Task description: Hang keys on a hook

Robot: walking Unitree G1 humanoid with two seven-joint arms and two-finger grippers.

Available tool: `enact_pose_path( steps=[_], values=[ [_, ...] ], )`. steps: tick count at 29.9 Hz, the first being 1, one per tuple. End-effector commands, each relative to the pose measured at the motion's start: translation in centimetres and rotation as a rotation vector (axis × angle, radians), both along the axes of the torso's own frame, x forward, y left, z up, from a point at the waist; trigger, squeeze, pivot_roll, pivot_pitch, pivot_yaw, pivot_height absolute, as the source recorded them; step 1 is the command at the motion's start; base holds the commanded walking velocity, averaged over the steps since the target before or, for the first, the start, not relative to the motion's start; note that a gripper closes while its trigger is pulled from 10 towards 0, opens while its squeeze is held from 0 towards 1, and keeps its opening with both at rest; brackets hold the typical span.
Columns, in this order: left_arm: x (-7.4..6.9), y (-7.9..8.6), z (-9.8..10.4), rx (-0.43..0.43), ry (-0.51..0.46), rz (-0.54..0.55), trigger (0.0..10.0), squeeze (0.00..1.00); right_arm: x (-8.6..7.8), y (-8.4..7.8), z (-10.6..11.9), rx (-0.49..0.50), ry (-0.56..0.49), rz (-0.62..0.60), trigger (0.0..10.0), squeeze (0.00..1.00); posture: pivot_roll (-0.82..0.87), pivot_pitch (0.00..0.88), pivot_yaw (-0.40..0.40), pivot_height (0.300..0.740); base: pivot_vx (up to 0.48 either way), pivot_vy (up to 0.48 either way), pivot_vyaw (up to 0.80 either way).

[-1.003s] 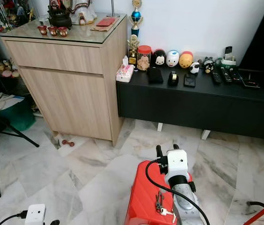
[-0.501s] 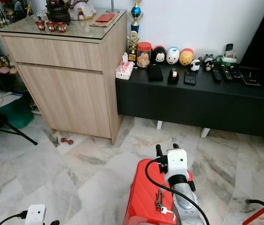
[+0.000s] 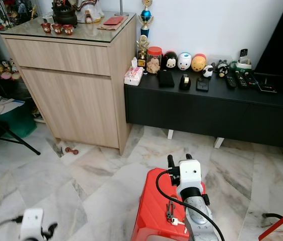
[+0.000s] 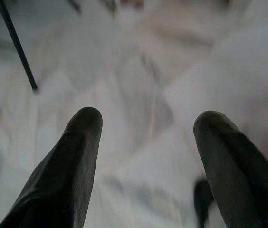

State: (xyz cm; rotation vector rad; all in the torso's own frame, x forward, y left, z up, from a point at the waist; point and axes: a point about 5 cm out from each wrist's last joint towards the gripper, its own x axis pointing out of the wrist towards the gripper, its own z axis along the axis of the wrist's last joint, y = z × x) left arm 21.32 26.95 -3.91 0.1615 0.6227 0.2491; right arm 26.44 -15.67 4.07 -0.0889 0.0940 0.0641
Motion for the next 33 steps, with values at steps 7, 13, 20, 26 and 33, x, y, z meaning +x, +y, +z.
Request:
enact_pose_path(
  steps=[7, 13, 20, 26, 33],
  values=[
    [4.3, -1.5, 3.9, 0.017, -0.290, -0.116, 10.0, 0.00, 0.3, 0.0, 0.4, 0.008, -0.016, -0.002, 10.0, 0.00, 0.14, 0.000, -0.037, 0.671, 0.000, 0.000, 0.00],
    [4.6, -2.8, 5.3, -0.025, -0.442, -0.136, 10.0, 0.00, 0.3, -0.5, 0.5, -0.002, -0.019, -0.033, 10.0, 0.00, 0.14, 0.000, -0.044, 0.671, 0.000, 0.000, 0.00],
    [4.6, -3.5, 5.7, -0.050, -0.477, -0.143, 10.0, 0.00, 0.6, -0.6, 0.5, -0.012, -0.007, -0.043, 10.0, 0.00, 0.14, 0.000, -0.048, 0.652, 0.000, 0.000, 0.00],
    [4.7, -3.6, 5.8, -0.061, -0.476, -0.142, 10.0, 0.00, 0.5, -0.5, 0.5, -0.014, -0.005, -0.039, 10.0, 0.00, 0.14, 0.000, -0.045, 0.622, 0.000, 0.000, 0.00],
    [4.7, -3.5, 5.9, -0.063, -0.472, -0.138, 10.0, 0.00, 0.3, -0.4, 0.5, -0.003, -0.017, -0.033, 10.0, 0.00, 0.14, 0.000, -0.046, 0.622, 0.000, 0.000, 0.00]
  ],
)
